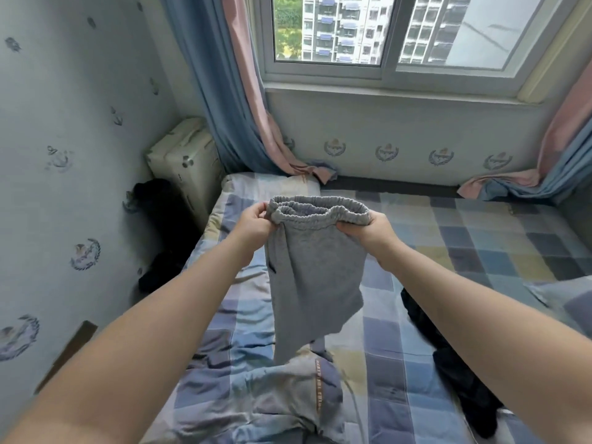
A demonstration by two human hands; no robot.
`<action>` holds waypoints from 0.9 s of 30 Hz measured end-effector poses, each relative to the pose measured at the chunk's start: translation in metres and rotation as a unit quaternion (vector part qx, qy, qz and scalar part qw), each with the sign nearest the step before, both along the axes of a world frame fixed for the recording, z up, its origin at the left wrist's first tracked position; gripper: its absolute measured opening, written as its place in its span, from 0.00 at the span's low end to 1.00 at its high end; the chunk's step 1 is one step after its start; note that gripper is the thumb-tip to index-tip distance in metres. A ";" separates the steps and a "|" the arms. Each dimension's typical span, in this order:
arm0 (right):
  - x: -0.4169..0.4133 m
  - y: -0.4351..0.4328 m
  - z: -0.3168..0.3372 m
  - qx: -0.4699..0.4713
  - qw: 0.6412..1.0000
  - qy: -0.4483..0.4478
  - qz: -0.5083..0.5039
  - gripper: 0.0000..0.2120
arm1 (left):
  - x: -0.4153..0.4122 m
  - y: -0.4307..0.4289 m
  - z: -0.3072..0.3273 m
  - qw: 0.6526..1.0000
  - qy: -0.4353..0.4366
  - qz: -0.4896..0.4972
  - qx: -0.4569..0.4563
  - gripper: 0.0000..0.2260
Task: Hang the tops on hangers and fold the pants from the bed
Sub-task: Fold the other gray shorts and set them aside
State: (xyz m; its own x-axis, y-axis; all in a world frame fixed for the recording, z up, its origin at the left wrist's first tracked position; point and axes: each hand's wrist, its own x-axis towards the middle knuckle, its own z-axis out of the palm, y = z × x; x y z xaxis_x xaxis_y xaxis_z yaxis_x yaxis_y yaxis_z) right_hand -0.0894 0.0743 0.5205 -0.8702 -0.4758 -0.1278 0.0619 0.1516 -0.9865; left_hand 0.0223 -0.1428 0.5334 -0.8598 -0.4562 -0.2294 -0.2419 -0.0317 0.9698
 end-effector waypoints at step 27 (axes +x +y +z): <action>0.266 0.027 -0.340 0.313 0.927 -0.178 0.107 0.10 | 0.262 0.019 -0.350 0.912 -0.395 -0.106 0.005 0.14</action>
